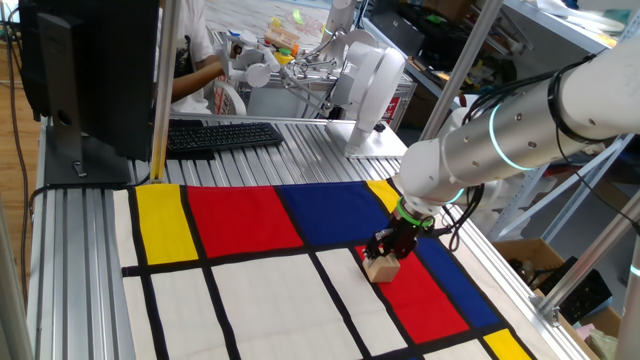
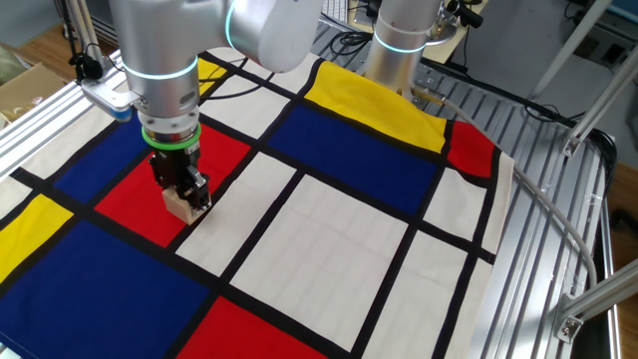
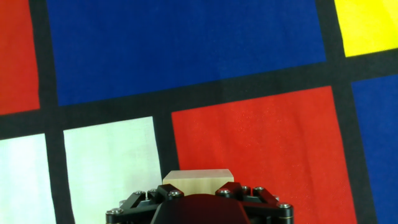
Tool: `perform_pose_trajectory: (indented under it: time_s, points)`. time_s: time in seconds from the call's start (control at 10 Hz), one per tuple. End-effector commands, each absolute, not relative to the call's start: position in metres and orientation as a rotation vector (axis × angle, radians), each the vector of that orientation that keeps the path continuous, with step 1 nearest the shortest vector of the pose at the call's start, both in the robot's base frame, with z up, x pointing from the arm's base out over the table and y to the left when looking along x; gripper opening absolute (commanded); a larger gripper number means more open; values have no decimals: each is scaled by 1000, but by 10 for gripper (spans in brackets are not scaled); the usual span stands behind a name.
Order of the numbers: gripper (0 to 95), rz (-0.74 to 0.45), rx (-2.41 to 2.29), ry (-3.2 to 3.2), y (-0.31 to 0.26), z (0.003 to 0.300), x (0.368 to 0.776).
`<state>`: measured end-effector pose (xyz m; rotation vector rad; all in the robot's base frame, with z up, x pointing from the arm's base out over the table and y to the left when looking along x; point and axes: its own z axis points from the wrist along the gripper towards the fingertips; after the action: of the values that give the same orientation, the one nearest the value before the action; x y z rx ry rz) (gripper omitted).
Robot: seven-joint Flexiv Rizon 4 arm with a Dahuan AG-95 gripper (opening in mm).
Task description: Hold a small block with the gripper and sweep it from left to right on the table
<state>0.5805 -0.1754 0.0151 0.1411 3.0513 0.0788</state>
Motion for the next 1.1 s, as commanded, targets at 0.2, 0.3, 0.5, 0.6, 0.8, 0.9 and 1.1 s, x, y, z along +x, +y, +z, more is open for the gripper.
perform_pose_trajectory:
  time_s: [0.2,0.3,0.5,0.6,0.8,0.9,1.1]
  points:
    - [0,87,139,3048,-175,14,582]
    - [0,90,139,3048,-175,14,582]
    - [0,95,140,3049,-175,15,582]
    - [0,101,141,3049,-175,15,582]
    - [0,95,141,3048,-175,14,582]
    - [0,99,145,3048,-175,14,582]
    - [0,105,153,3049,-175,15,582]
